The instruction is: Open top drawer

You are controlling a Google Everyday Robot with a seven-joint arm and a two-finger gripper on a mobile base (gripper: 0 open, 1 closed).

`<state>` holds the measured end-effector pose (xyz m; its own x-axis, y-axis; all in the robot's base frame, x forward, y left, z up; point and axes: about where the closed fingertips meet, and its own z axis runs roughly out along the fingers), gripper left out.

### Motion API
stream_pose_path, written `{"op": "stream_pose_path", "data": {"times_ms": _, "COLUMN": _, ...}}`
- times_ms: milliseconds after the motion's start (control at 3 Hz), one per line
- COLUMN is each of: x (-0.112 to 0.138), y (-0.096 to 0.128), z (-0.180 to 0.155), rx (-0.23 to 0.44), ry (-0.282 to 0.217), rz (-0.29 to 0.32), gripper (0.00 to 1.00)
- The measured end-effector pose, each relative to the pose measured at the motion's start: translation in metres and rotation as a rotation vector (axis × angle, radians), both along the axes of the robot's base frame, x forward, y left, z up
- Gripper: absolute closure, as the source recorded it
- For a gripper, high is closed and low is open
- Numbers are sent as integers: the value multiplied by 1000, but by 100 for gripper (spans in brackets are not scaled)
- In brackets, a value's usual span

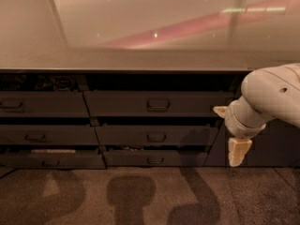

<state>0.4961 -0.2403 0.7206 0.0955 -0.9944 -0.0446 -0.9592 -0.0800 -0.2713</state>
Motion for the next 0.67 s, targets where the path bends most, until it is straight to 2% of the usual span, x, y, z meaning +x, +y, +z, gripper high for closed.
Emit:
{"op": "stream_pose_path", "data": {"times_ms": 333, "x": 0, "y": 0, "z": 0, "rx": 1, "ry": 1, "rz": 0, "gripper": 0}}
{"op": "stream_pose_path", "data": {"times_ms": 667, "x": 24, "y": -12, "z": 1, "rx": -22, "ry": 19, "rz": -66, "gripper": 0}}
